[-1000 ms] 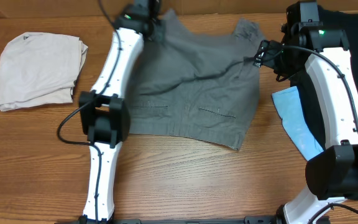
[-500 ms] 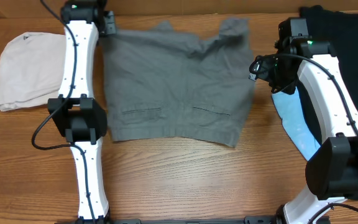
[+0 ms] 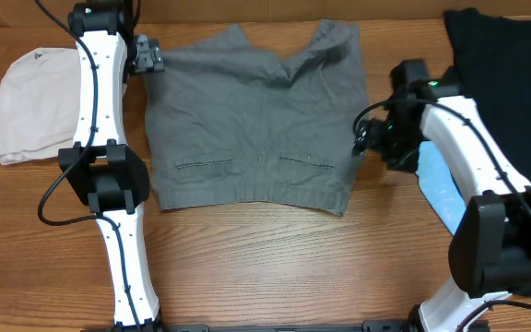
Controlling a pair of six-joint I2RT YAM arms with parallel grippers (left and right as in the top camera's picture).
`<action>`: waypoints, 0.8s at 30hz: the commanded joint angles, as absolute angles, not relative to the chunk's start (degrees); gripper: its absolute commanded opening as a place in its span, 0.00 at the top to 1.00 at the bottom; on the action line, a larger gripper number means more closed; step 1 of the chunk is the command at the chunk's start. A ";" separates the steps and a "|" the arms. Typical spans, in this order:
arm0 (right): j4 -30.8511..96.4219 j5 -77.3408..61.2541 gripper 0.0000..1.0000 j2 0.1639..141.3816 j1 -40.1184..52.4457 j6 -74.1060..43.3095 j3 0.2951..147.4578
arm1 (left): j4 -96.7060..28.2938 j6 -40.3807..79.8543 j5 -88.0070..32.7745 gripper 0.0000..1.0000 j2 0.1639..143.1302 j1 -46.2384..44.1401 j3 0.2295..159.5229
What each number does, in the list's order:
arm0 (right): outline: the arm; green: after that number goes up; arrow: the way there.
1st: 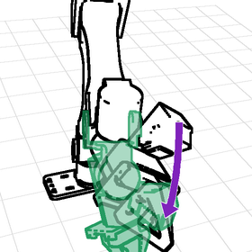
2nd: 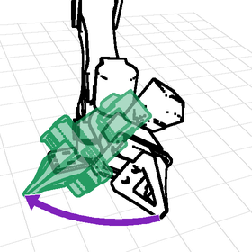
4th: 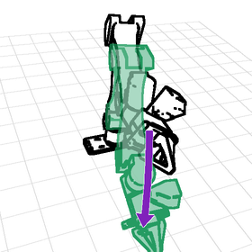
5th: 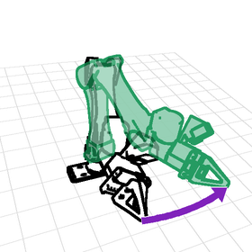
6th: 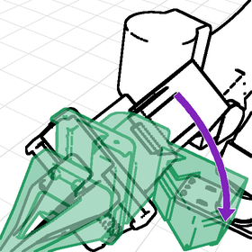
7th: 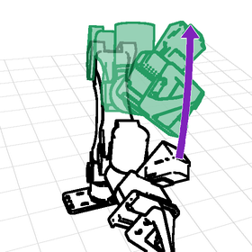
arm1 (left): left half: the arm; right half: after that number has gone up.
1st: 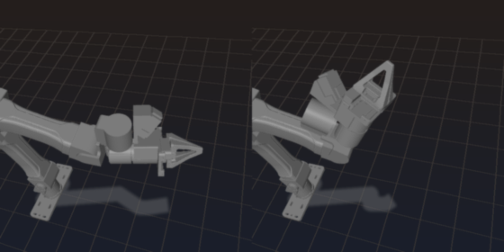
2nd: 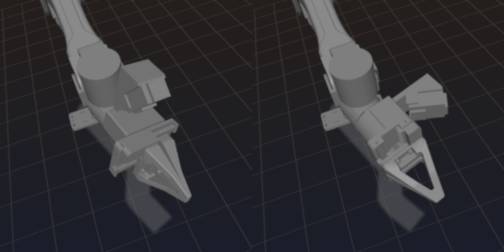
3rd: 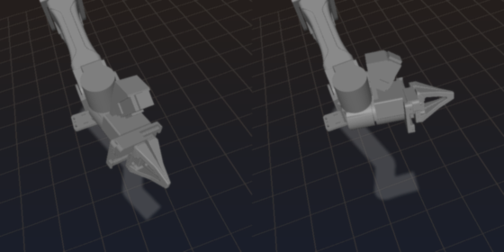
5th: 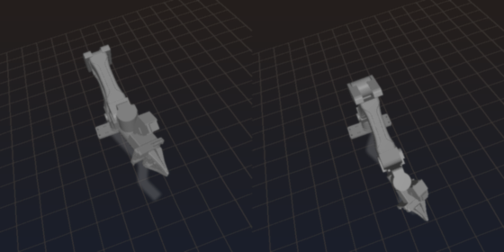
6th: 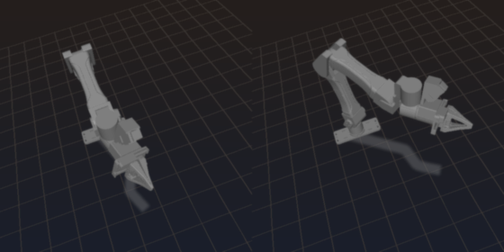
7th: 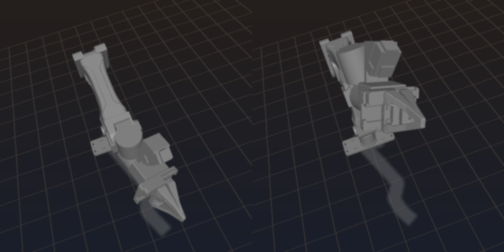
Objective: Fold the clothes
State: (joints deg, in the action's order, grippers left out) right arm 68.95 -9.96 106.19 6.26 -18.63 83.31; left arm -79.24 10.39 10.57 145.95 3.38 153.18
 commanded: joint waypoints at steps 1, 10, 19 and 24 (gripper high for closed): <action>69.54 -11.66 0.16 106.19 8.69 -18.96 82.02 | -87.07 10.35 1.76 0.00 138.34 2.92 155.33; 73.43 -11.66 0.16 101.16 10.44 -20.58 81.91 | -96.82 7.33 -12.25 0.00 128.51 1.32 154.41; 75.31 -11.73 0.12 89.73 12.60 -21.30 79.35 | -96.82 13.17 -2.48 0.00 112.25 -5.02 146.19; 74.96 -11.62 0.05 87.46 15.55 -21.45 76.12 | -96.82 21.52 2.92 0.00 103.68 -8.84 130.74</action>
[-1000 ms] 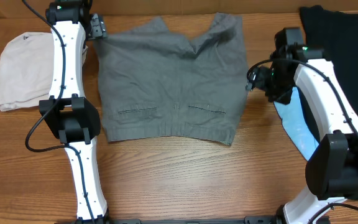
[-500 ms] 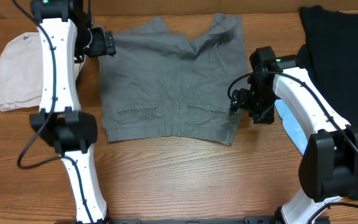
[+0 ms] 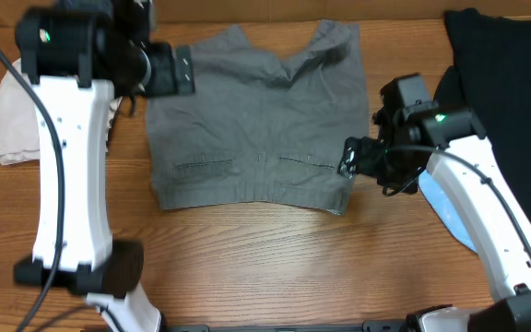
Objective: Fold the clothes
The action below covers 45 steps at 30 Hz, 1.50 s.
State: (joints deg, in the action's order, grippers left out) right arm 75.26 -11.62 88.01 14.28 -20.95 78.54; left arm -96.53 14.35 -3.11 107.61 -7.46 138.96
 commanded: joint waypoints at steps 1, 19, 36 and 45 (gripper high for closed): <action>73.78 -11.66 0.05 87.57 15.53 -21.45 75.11 | -96.79 22.96 3.81 0.00 102.67 -8.99 127.61; 51.86 -7.18 0.11 88.92 15.38 -18.13 64.25 | -58.96 23.33 3.36 0.00 98.56 -4.19 75.20; 48.47 -6.04 0.19 100.40 16.99 -21.26 64.16 | -51.42 23.11 2.17 0.03 99.00 -2.42 63.44; 50.70 -4.80 0.19 103.22 17.15 -24.32 64.01 | -46.61 23.14 1.89 0.09 99.00 -3.55 59.09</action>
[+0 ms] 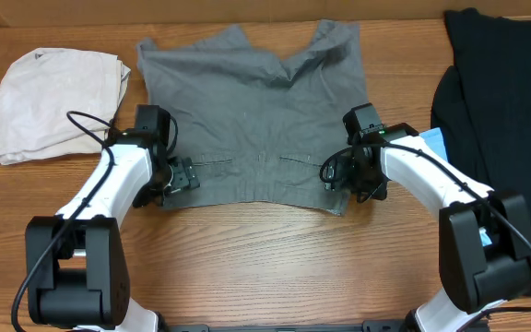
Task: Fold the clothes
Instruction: 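Grasp the near edge of the grey shorts with both grippers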
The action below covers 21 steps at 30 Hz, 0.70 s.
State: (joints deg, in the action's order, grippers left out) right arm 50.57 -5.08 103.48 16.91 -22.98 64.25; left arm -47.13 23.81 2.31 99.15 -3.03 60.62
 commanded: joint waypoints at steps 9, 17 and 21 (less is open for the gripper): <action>49.17 -8.62 0.21 103.22 19.09 -25.56 60.42 | -42.02 23.16 3.84 0.13 99.00 -3.53 55.31; 43.79 -9.76 0.70 103.20 19.29 -25.65 58.50 | -37.65 23.14 4.93 0.60 99.00 -3.40 55.22; 42.98 -9.72 0.96 102.94 18.35 -25.76 59.68 | -35.11 23.38 4.21 0.96 98.98 -3.05 56.47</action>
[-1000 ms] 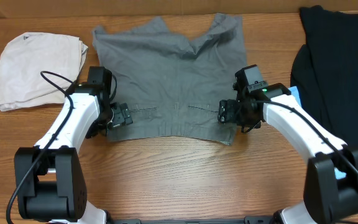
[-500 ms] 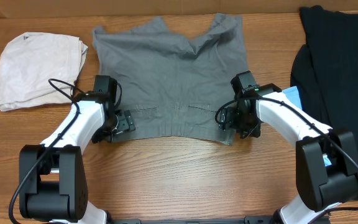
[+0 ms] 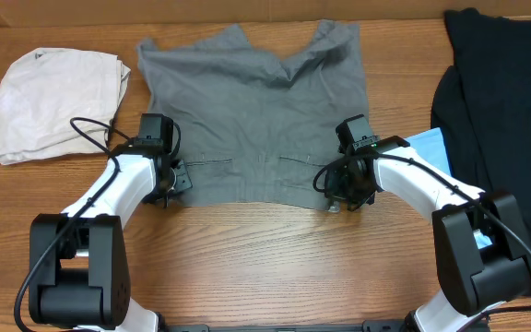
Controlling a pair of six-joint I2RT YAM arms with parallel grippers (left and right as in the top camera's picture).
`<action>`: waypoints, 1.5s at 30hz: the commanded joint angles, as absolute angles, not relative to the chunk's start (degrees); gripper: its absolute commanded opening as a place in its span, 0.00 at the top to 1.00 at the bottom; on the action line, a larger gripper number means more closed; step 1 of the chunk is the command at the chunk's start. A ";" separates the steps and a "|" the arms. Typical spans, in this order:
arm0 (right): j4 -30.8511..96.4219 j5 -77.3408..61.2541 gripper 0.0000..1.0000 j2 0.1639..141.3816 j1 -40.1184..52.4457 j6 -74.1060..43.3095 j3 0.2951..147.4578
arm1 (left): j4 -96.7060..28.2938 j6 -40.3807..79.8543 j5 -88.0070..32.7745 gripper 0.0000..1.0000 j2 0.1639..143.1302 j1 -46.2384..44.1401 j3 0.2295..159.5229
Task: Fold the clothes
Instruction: 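Grasp the near edge of the grey shorts with both grippers, then lift the shorts with both grippers and flip them flat, waistband away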
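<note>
Grey shorts (image 3: 252, 120) lie flat in the middle of the table, legs toward the back, waistband toward the front. My left gripper (image 3: 175, 181) sits low at the waistband's left front corner, touching the cloth edge. My right gripper (image 3: 333, 187) sits low at the right front corner, over the cloth edge. From the overhead view I cannot make out whether either one's fingers are closed on the fabric.
A folded beige garment (image 3: 53, 101) lies at the back left. Black clothing (image 3: 501, 92) is heaped at the right, with a light blue item (image 3: 429, 146) beside it under my right arm. Bare wooden table (image 3: 256, 258) runs in front of the shorts.
My left gripper has shifted slightly left and down onto the left waistband corner. My right gripper has dropped a little toward the front right corner. The shorts lie as before.
My left gripper was first at the shorts' back left leg corner, my right beside their right edge. Then the left arm was raised high and the right gripper was nearer the waistband. Later both were at the waistband's front corners, where they are now.
</note>
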State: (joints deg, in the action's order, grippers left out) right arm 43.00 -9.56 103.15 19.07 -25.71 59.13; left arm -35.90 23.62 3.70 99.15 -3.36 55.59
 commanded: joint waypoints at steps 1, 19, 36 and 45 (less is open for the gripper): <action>43.68 -9.72 0.96 102.67 17.82 -25.76 60.38 | -35.83 23.33 3.20 0.96 98.96 -2.72 57.71; 81.67 -5.58 0.96 83.64 2.94 -16.03 117.10 | -74.87 13.63 1.98 0.96 97.95 -0.30 134.02; 97.03 0.97 0.96 77.25 0.47 -16.25 157.62 | -86.13 12.69 7.09 0.96 82.98 -0.30 159.59; 97.03 -2.68 0.96 79.09 0.47 -14.63 140.79 | -96.57 18.33 7.01 0.96 85.80 -0.30 152.31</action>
